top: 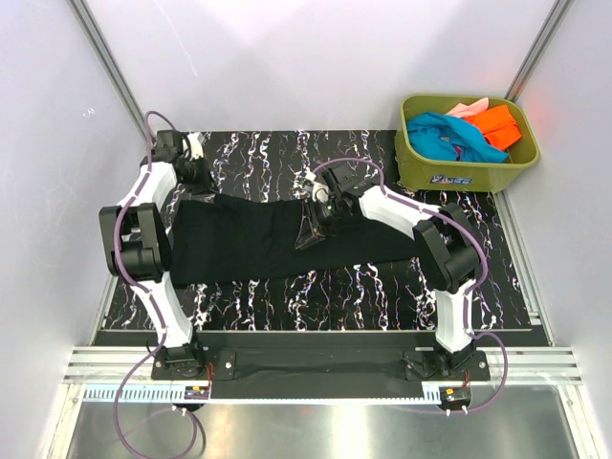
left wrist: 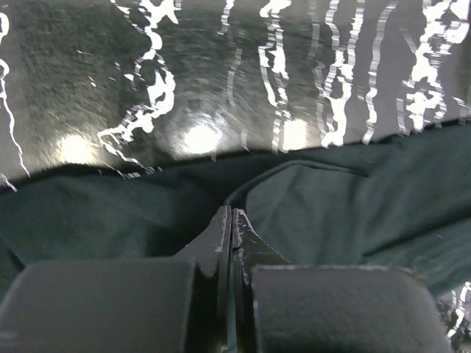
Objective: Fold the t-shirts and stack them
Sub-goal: Fold the tshirt
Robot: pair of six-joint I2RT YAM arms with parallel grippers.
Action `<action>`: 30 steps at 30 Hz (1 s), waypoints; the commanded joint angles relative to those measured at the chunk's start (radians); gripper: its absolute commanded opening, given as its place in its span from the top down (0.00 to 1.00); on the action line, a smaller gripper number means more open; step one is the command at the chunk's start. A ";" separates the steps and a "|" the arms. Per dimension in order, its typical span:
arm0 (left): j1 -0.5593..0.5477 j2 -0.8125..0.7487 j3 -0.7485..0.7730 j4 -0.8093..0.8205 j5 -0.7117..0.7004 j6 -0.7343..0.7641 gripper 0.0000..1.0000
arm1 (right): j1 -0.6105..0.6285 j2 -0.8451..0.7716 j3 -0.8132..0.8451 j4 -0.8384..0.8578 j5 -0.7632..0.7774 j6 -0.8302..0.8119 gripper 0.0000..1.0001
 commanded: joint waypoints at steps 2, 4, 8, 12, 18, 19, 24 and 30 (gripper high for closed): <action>-0.039 -0.089 -0.086 0.042 0.006 -0.022 1.00 | -0.005 -0.062 -0.026 0.050 -0.036 0.005 0.72; -0.064 -0.110 -0.121 0.048 -0.008 -0.022 1.00 | -0.006 -0.063 -0.034 0.051 -0.039 0.005 0.72; -0.103 -0.195 -0.205 0.062 -0.013 -0.033 1.00 | -0.006 -0.068 -0.049 0.060 -0.044 -0.001 0.72; -0.132 -0.282 -0.306 0.092 -0.005 -0.069 1.00 | -0.006 -0.071 -0.074 0.076 -0.045 0.001 0.72; -0.156 -0.376 -0.403 0.094 -0.008 -0.094 1.00 | -0.006 -0.062 -0.110 0.102 -0.052 0.008 0.72; -0.160 -0.393 -0.425 0.088 -0.013 -0.091 1.00 | -0.006 -0.059 -0.110 0.100 -0.052 0.008 0.72; -0.192 -0.427 -0.497 0.098 -0.016 -0.102 1.00 | -0.006 -0.048 -0.127 0.117 -0.048 0.022 0.72; -0.226 -0.453 -0.569 0.118 0.007 -0.123 1.00 | -0.006 -0.040 -0.144 0.128 -0.035 0.028 0.72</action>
